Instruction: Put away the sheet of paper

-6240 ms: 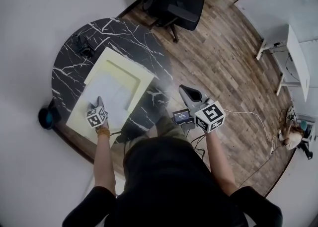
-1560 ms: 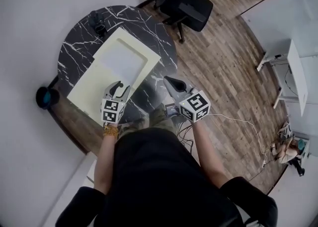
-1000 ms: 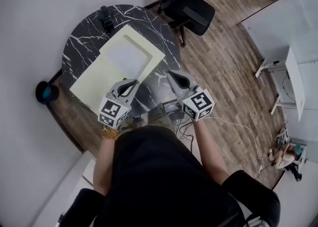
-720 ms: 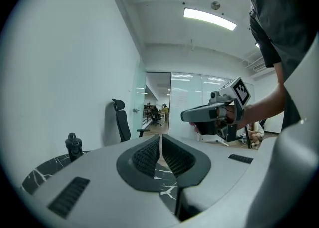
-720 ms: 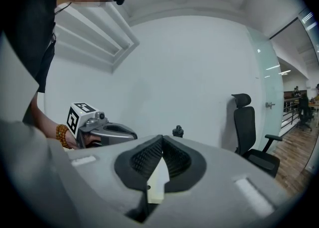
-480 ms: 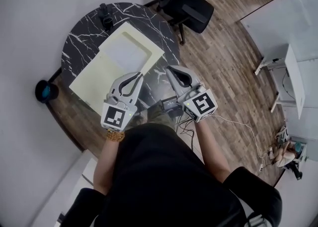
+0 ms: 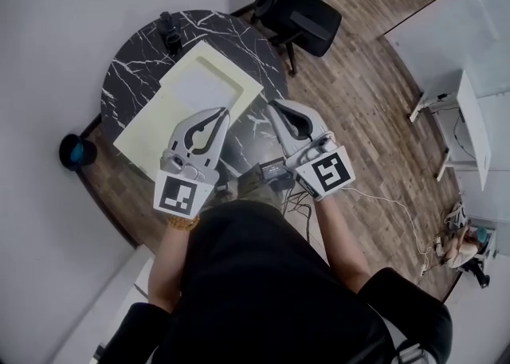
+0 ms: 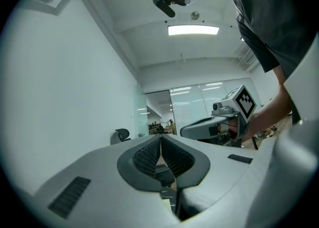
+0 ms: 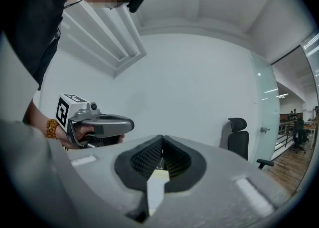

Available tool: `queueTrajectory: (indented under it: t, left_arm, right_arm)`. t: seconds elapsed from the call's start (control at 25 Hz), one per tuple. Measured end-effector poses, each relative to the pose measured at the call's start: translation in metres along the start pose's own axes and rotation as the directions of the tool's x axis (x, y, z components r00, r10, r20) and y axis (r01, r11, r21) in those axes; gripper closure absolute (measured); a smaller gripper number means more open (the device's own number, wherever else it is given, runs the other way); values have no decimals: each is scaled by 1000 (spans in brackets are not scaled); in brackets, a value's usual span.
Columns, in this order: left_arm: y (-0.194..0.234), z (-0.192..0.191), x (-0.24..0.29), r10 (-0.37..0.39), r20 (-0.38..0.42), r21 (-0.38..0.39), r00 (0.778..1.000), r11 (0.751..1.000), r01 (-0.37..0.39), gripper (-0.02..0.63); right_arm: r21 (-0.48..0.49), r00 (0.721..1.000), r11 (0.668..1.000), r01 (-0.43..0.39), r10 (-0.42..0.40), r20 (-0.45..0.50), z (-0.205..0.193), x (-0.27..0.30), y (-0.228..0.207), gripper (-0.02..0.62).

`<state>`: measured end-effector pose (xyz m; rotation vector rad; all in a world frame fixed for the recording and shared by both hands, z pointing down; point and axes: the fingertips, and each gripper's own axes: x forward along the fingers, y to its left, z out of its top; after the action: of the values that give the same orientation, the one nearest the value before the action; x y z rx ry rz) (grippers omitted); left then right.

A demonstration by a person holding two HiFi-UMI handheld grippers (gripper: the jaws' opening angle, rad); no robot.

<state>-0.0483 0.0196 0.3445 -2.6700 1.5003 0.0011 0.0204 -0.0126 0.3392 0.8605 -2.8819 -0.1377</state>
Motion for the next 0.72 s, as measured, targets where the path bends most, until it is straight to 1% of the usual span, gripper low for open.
queueTrajectory:
  t: [0.2, 0.32, 0.44, 0.64, 0.72]
  left_arm:
    - [-4, 24, -3, 11, 47, 67, 999, 998, -14, 592]
    - [-13, 26, -3, 3, 63, 104, 998, 995, -9, 595]
    - [-18, 22, -5, -6, 73, 113, 997, 994, -2, 595]
    - [-14, 16, -8, 13, 62, 123, 998, 992, -20, 595]
    - [-12, 11, -10, 24, 50, 104, 998, 994, -30, 595]
  right_arm:
    - [-43, 1000, 999, -5, 6, 28, 17, 0, 10, 597]
    - [-74, 999, 997, 14, -12, 31, 18, 1, 13, 597]
    - [-83, 1000, 997, 5, -4, 12, 11, 4, 20, 597]
    - [-72, 1000, 997, -29, 28, -3, 2, 9, 34, 597]
    - [-53, 999, 998, -34, 34, 4, 1, 9, 37, 597]
